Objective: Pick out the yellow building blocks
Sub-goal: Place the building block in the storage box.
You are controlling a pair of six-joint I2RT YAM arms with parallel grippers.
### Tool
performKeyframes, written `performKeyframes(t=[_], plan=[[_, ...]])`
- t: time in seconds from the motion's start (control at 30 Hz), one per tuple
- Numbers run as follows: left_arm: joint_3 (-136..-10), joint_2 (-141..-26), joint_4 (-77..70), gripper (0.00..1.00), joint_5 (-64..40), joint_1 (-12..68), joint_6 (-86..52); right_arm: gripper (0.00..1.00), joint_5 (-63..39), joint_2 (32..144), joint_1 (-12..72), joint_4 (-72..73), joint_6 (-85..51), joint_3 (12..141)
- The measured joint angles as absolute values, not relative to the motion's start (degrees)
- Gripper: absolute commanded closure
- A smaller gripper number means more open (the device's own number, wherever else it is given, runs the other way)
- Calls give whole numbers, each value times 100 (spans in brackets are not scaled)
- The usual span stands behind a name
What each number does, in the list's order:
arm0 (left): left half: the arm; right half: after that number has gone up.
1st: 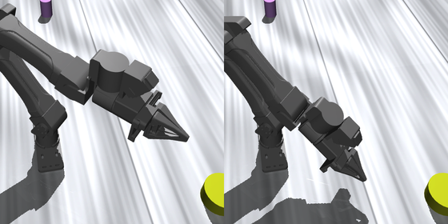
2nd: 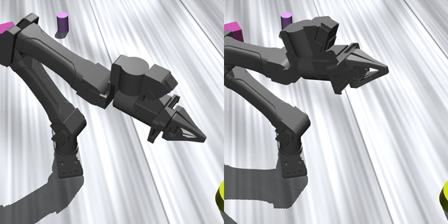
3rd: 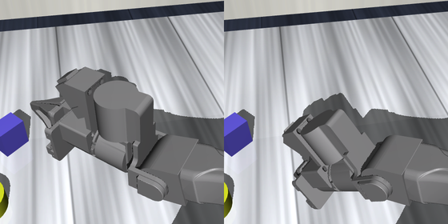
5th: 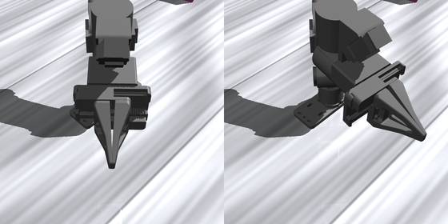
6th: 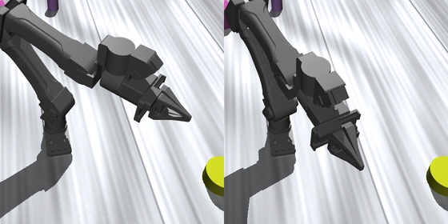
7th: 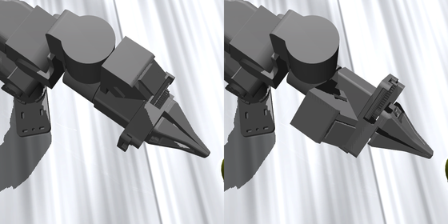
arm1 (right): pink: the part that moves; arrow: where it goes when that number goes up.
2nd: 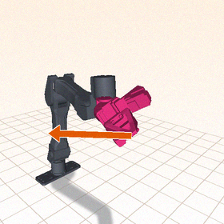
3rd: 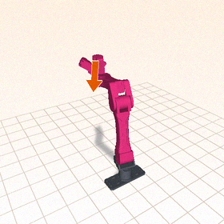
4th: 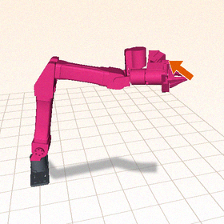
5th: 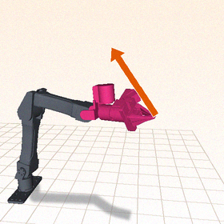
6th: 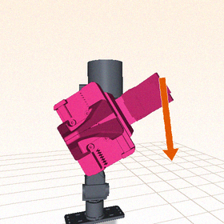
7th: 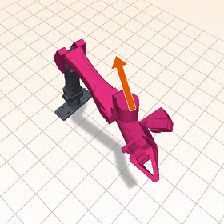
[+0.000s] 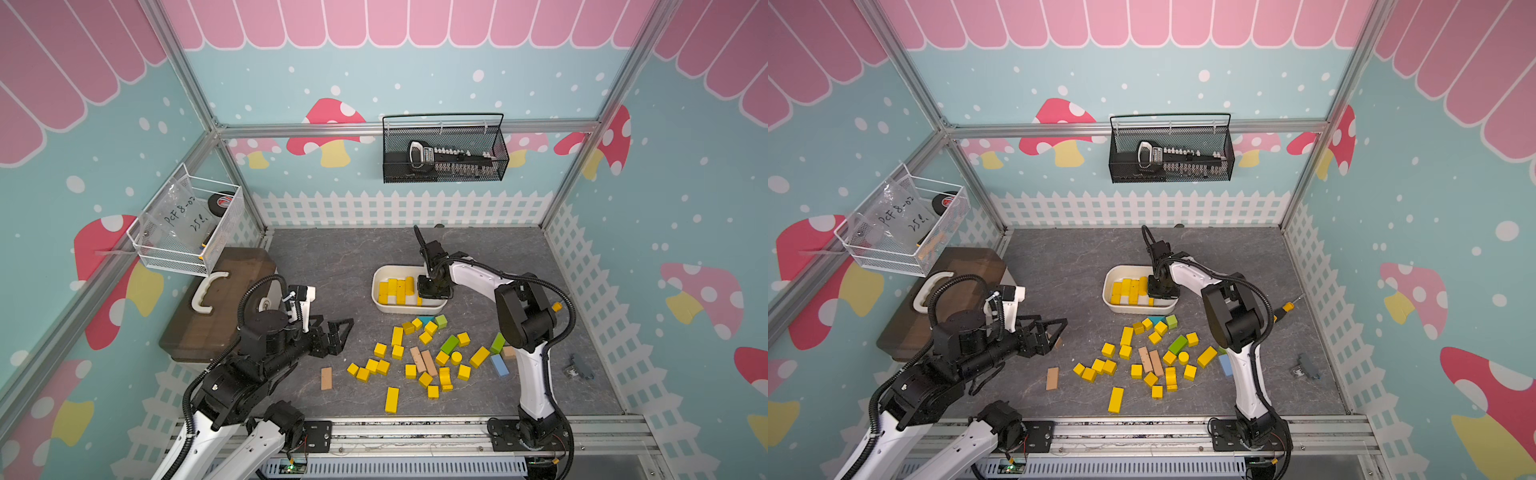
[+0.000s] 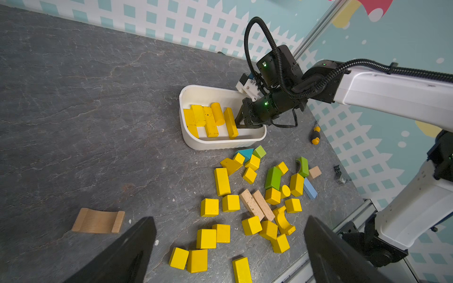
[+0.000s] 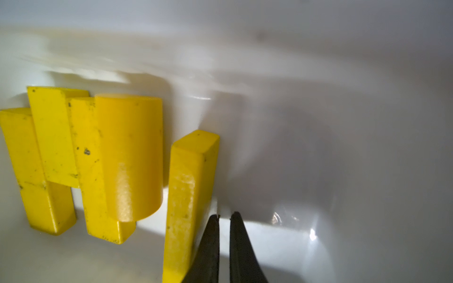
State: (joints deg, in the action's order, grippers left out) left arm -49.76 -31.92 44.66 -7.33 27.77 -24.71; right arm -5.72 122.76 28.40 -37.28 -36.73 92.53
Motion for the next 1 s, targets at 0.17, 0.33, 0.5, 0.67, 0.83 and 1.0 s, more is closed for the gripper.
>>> performKeyframes(t=[0.17, 0.33, 0.5, 0.67, 0.83, 1.0], plan=[[-4976, -3192, 4464, 1, -733, 2777, -2471, 87, -624, 12405, 2840, -3715, -3699, 9467], [-4976, -3192, 4464, 1, -733, 2777, -2471, 85, -652, 12514, 2840, -3704, -3745, 9721], [-4976, -3192, 4464, 1, -733, 2777, -2471, 85, -650, 12567, 2838, -3699, -3782, 9894], [-4976, -3194, 4466, 1, -733, 2777, -2471, 85, -576, 12532, 2838, -3697, -3774, 9863], [-4976, -3210, 4466, 1, -733, 2777, -2471, 85, -513, 12164, 2838, -3756, -3614, 9542], [-4976, -3208, 4466, 1, -733, 2777, -2471, 88, -888, 11754, 2838, -3994, -3205, 9391]])
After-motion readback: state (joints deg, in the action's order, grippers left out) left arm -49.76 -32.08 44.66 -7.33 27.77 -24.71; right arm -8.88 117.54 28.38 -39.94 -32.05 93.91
